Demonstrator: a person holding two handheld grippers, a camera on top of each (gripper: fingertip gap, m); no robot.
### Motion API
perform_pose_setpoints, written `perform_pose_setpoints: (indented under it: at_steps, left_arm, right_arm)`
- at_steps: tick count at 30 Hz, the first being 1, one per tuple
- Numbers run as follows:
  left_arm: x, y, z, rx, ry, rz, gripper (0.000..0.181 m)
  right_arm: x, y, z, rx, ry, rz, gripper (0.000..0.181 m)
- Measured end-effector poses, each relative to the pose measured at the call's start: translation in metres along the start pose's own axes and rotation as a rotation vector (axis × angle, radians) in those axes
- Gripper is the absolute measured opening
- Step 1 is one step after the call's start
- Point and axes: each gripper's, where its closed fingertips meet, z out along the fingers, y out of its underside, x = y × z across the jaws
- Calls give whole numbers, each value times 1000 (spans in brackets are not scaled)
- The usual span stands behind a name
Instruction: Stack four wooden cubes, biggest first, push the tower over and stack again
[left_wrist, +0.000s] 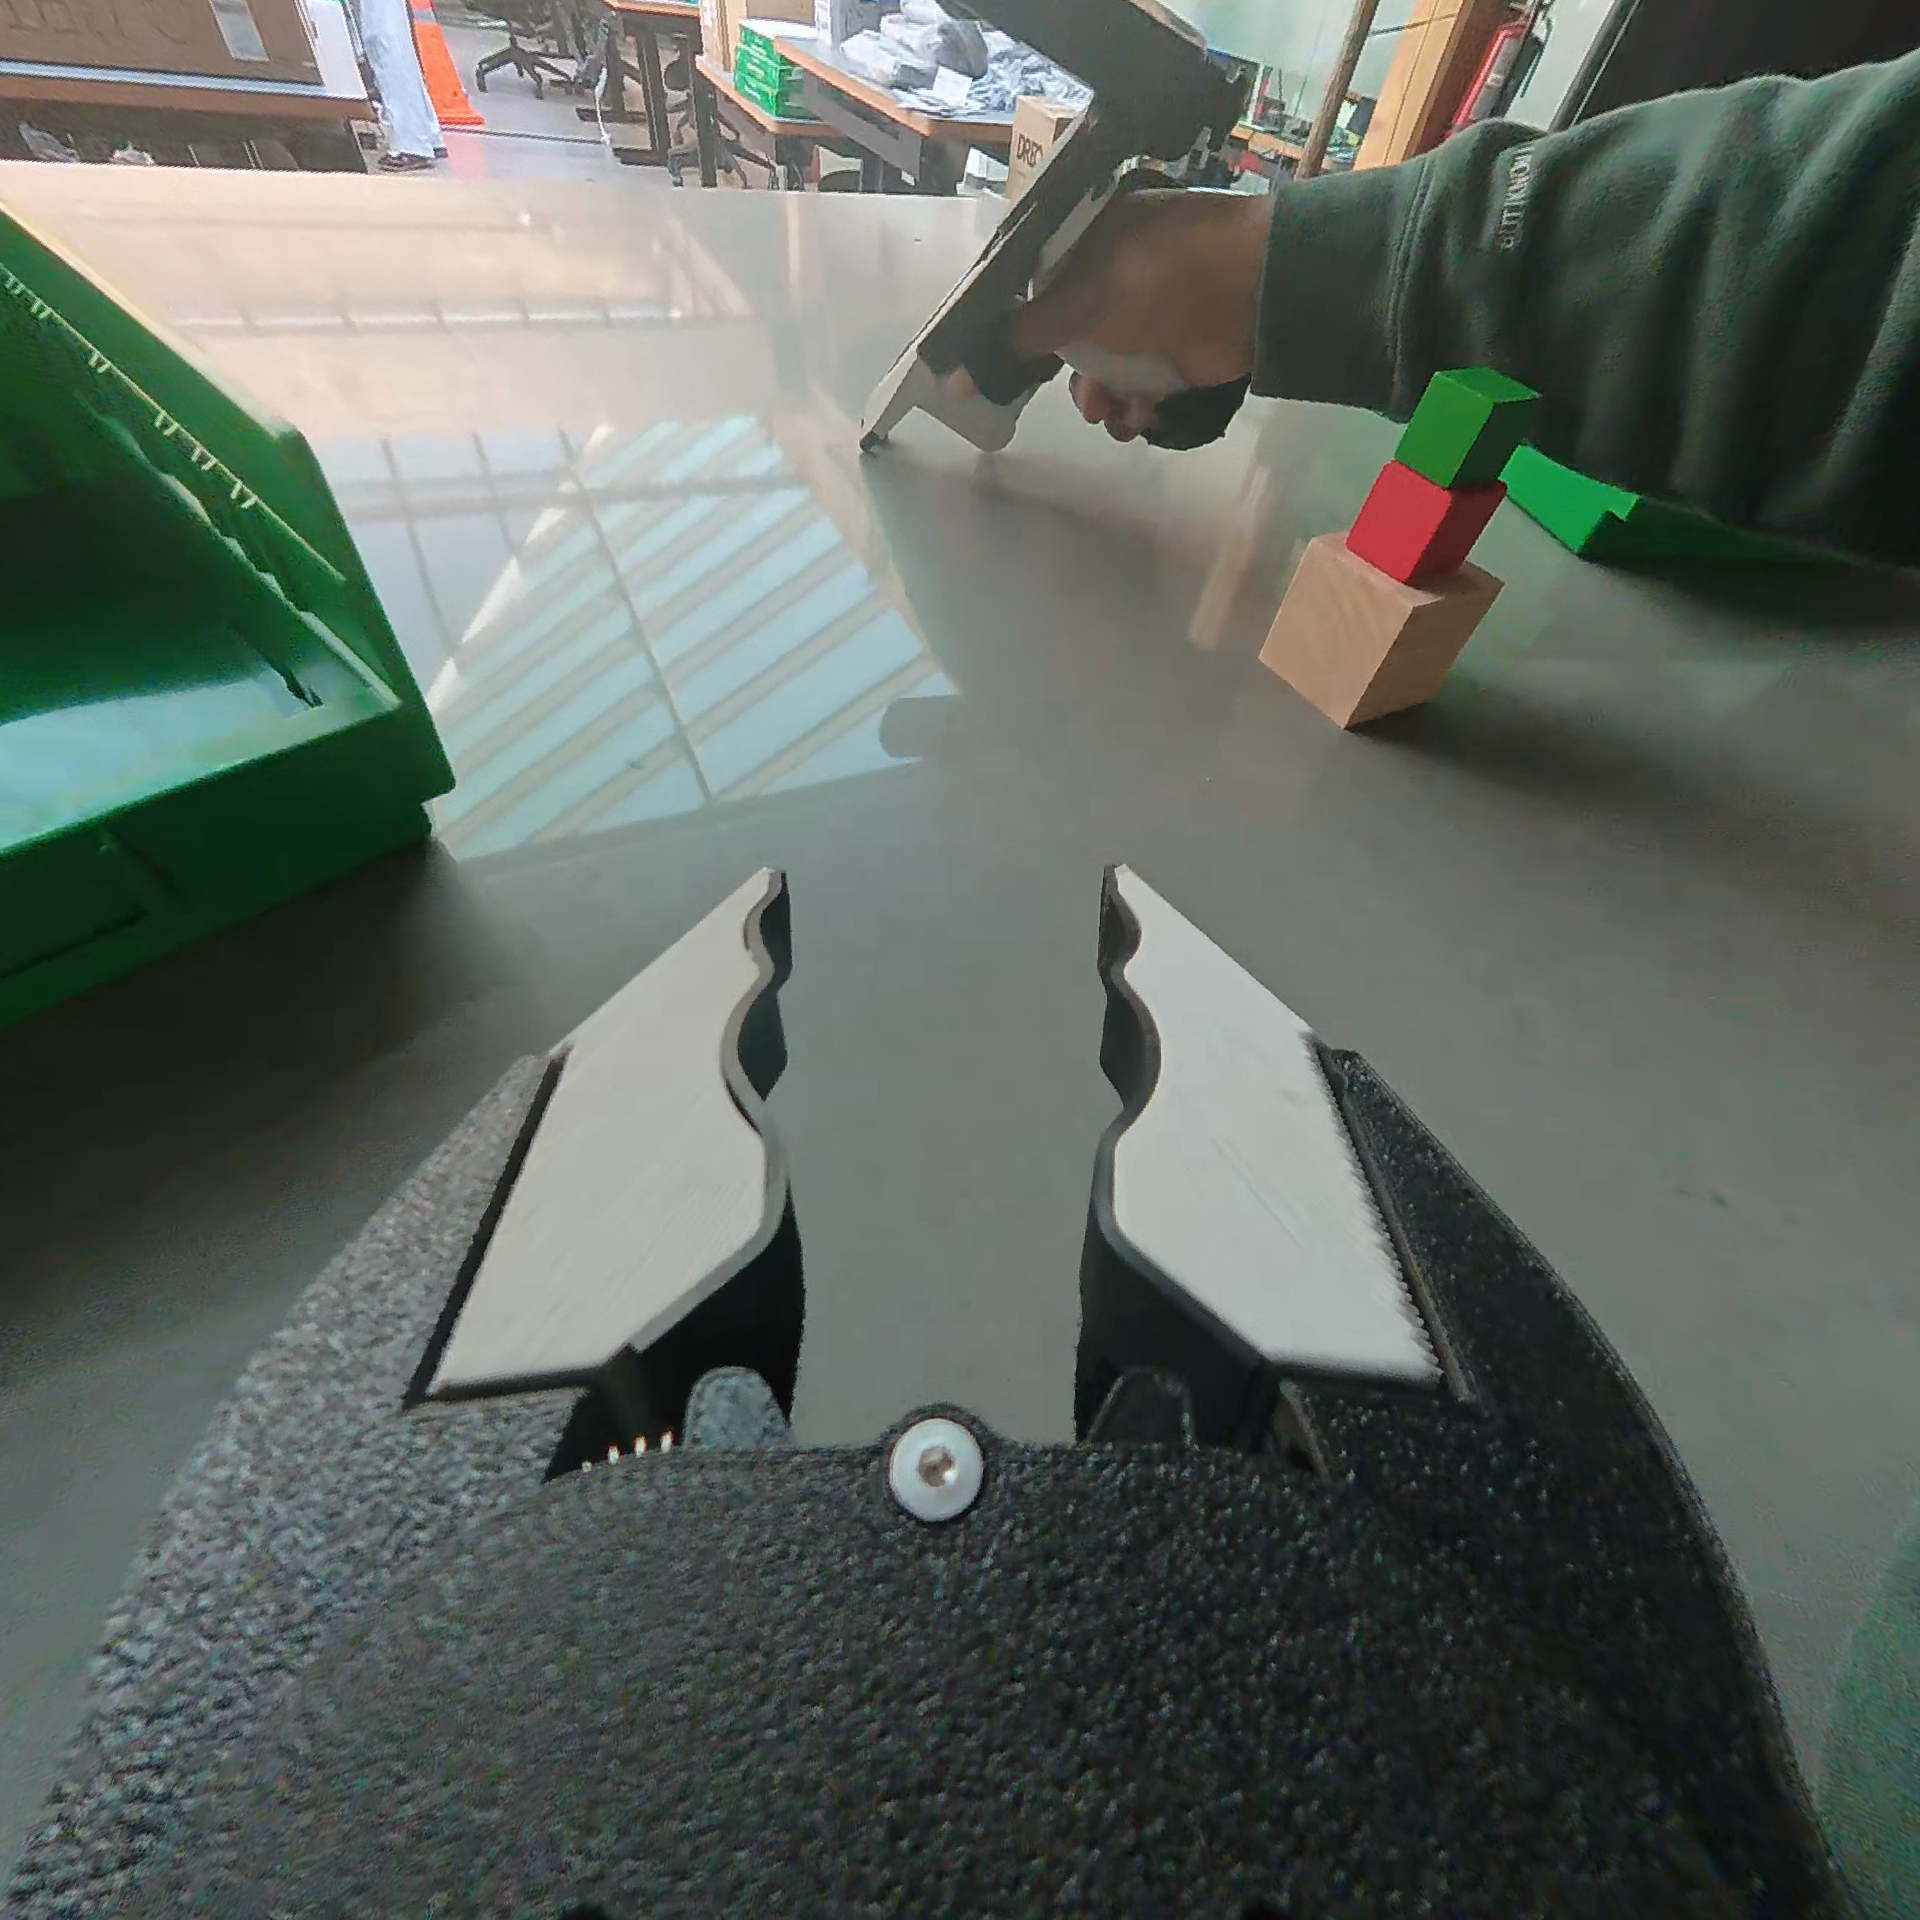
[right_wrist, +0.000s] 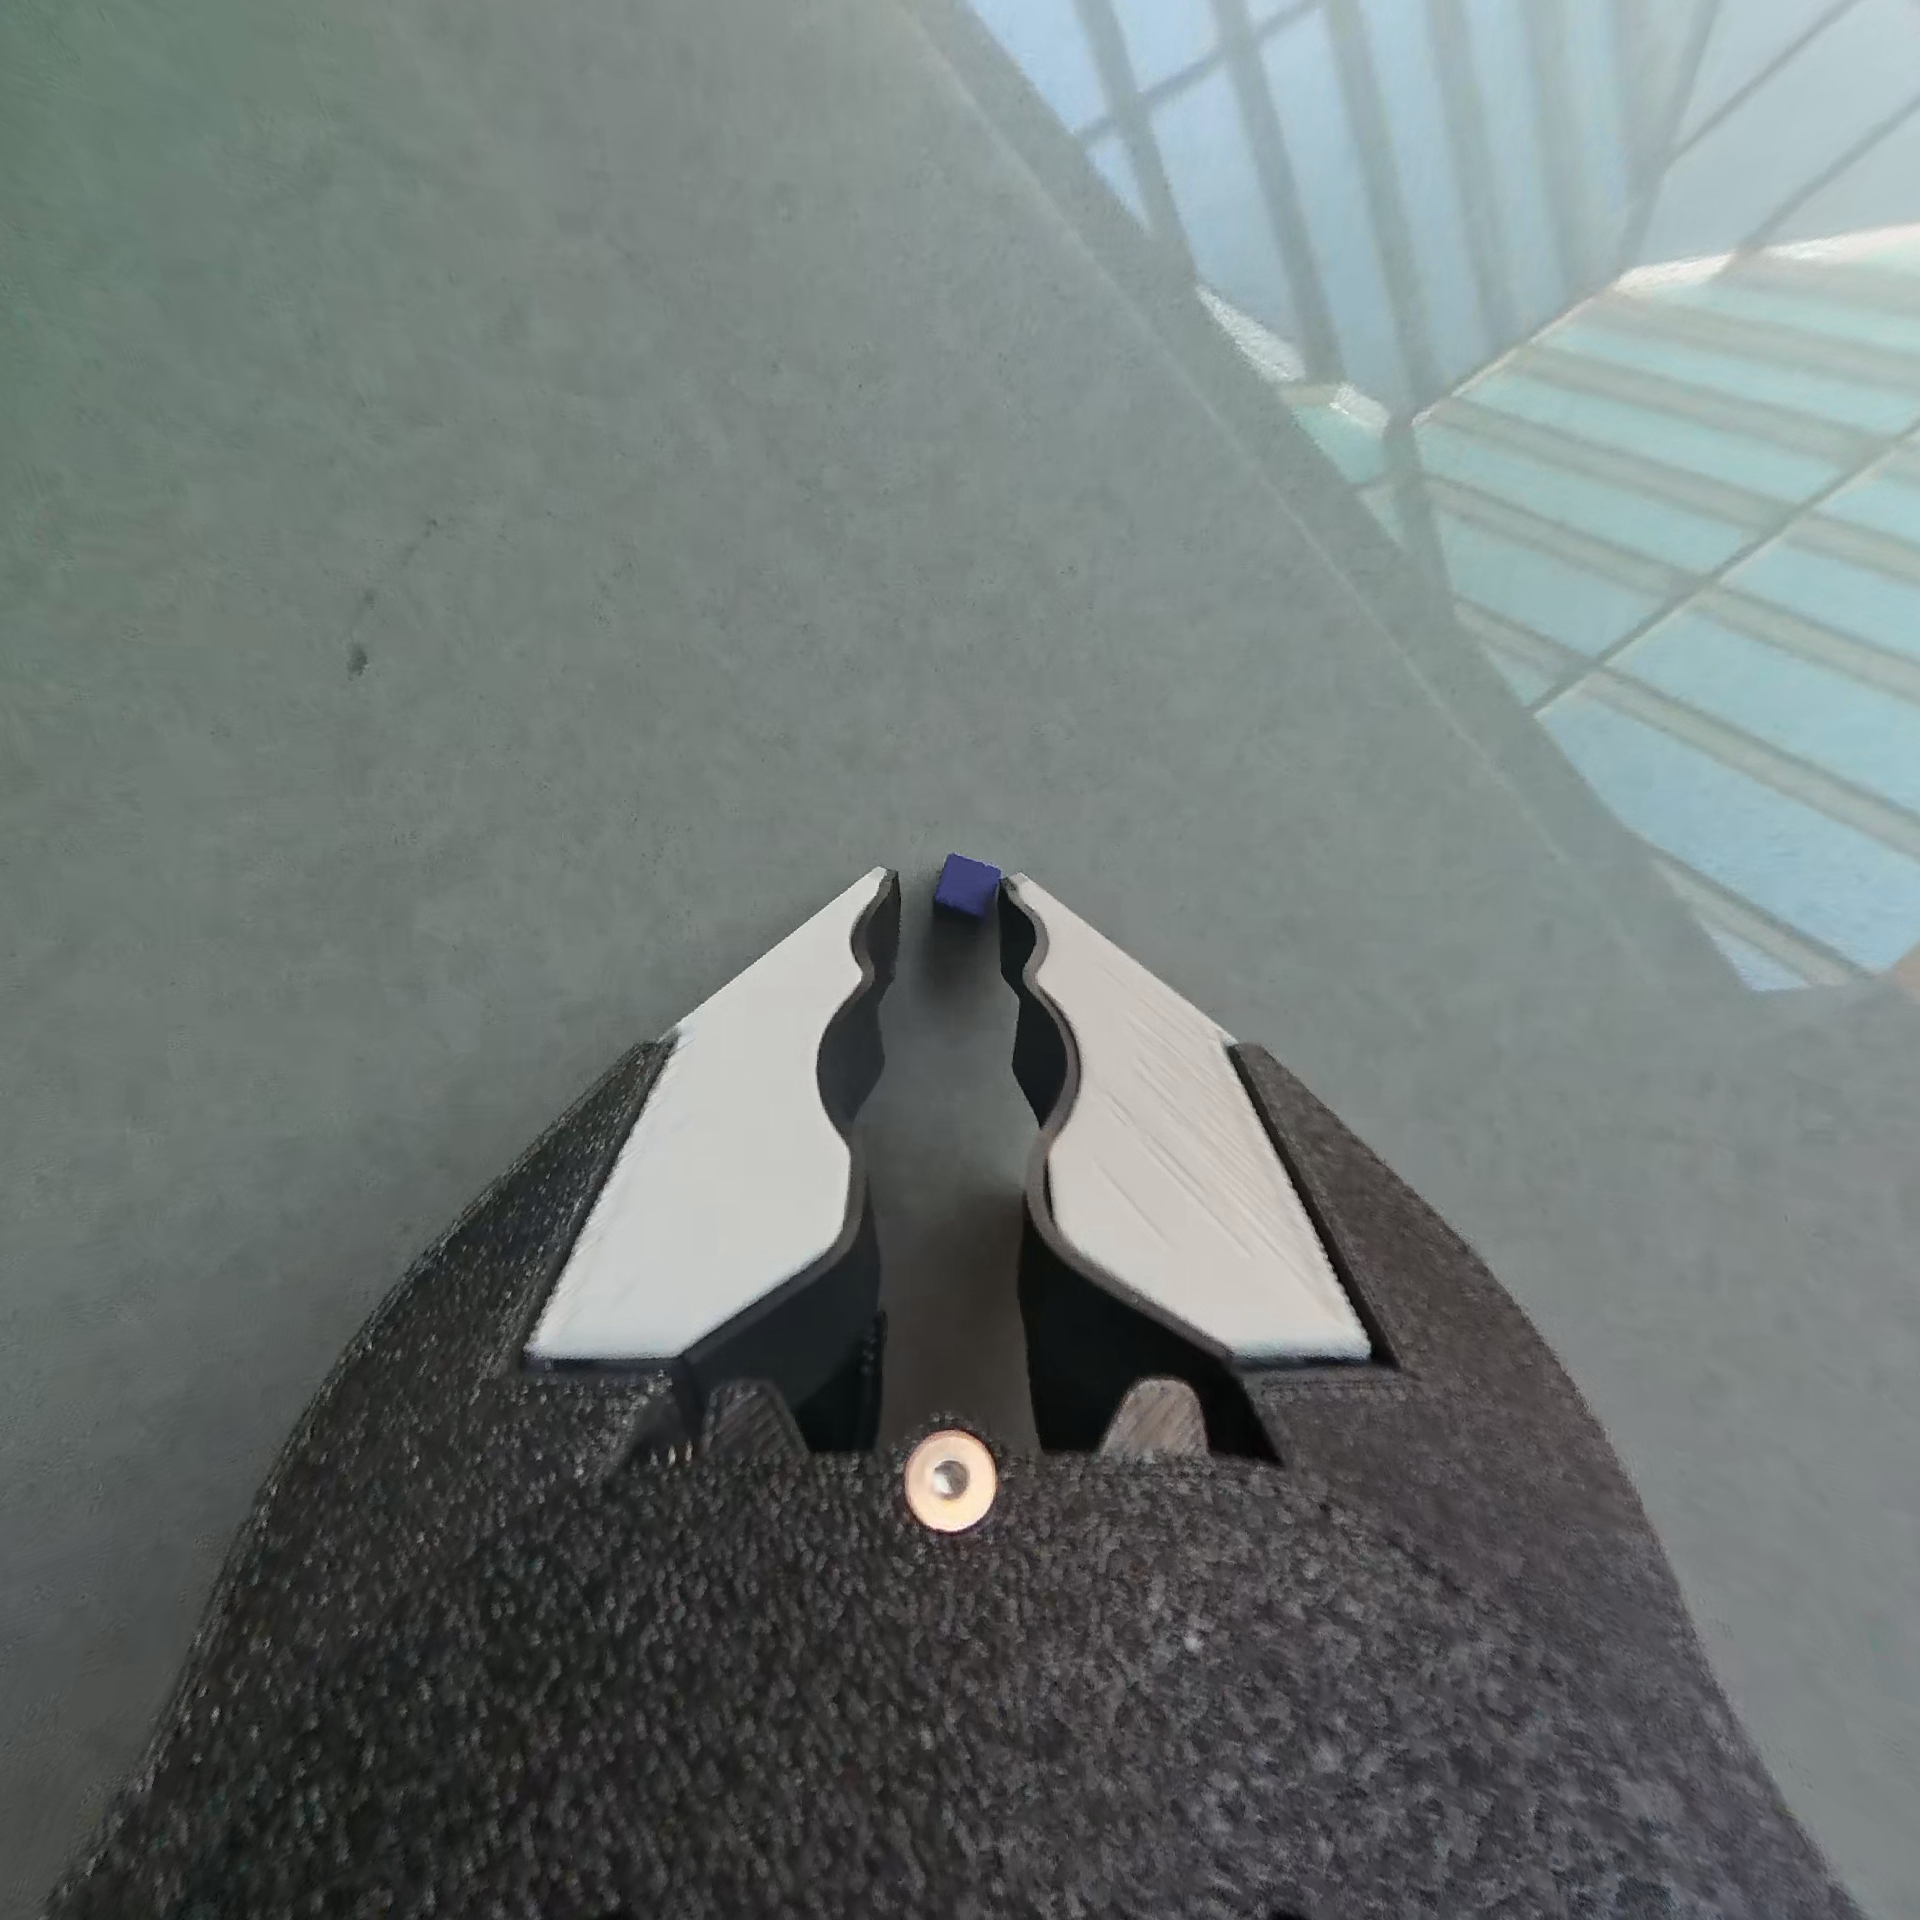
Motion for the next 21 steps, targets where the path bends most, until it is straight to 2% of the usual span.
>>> perform_pose_setpoints:
  at_steps: [3, 6, 8, 11, 14, 16, 18, 21]
  left_arm:
    - [0, 0, 1, -3, 3, 2, 60]
    - [1, 0, 1, -3, 5, 10, 59]
    - [3, 0, -1, 0, 6, 17, 59]
    - [6, 0, -2, 5, 15, 22, 59]
    - [11, -3, -2, 16, 27, 28, 59]
    - [16, -5, -2, 23, 41, 35, 59]
    - [23, -7, -2, 28, 59, 44, 59]
    - [36, -9, -1, 28, 92, 59, 60]
  right_arm:
    - [-2, -2, 0, 8, -21, -16, 10]
    - [-17, -11, -19, 76, -133, -185, 10]
    - [-38, -22, -57, 141, -245, -296, 10]
    - [-78, -24, -136, 197, -427, -437, 10]
    - [-103, -3, -203, 139, -496, -537, 10]
    - [-117, 18, -234, 97, -514, -565, 10]
    - [-130, 44, -250, 49, -522, -587, 10]
    - [-141, 74, -256, 21, -514, -585, 10]
